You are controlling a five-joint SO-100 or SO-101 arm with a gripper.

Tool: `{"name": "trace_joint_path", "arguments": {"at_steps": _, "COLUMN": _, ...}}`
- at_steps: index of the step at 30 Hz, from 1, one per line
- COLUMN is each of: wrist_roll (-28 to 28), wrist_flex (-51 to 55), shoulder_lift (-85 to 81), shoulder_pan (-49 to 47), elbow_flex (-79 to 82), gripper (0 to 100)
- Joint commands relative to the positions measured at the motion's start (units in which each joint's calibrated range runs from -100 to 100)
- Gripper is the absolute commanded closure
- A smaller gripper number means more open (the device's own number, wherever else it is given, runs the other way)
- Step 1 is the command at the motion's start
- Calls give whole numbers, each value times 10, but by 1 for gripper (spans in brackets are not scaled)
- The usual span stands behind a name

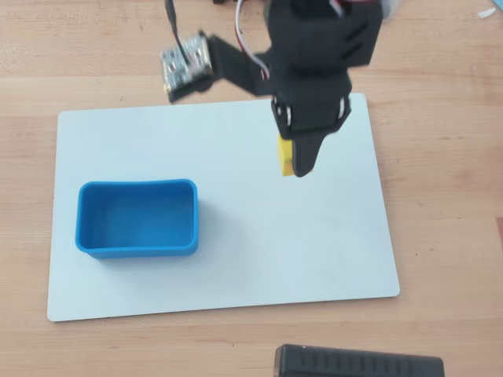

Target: Pick up yellow cube and drop it in the blue rectangular bin

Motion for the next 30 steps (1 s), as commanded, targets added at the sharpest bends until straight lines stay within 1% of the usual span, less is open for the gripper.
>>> {"name": "trace_joint_path", "arguments": {"at_steps": 1, "wrist_roll": 0, "wrist_flex": 86, "shoulder_lift": -37, "shoulder_pan": 32, "elbow_flex": -208, "gripper": 94}}
{"name": "trace_joint_path", "arguments": {"at_steps": 5, "wrist_roll": 8, "wrist_flex": 112, "shoulder_lift": -13, "shoulder_pan": 80, "elbow_flex": -298, "gripper": 94}}
{"name": "trace_joint_path", "arguments": {"at_steps": 15, "wrist_roll": 21, "wrist_flex": 94, "shoulder_lift": 67, "shoulder_pan": 194, "elbow_flex": -377, "gripper": 94}}
{"name": "trace_joint_path", "arguments": {"at_steps": 24, "wrist_roll": 25, "wrist_flex": 56, "shoulder_lift": 158, "shoulder_pan": 241, "elbow_flex": -377, "gripper": 95}}
{"name": "trace_joint_path", "arguments": {"at_steps": 30, "wrist_roll": 29, "wrist_flex": 28, "shoulder_lift": 223, "shoulder_pan": 245, "elbow_flex": -378, "gripper": 95}}
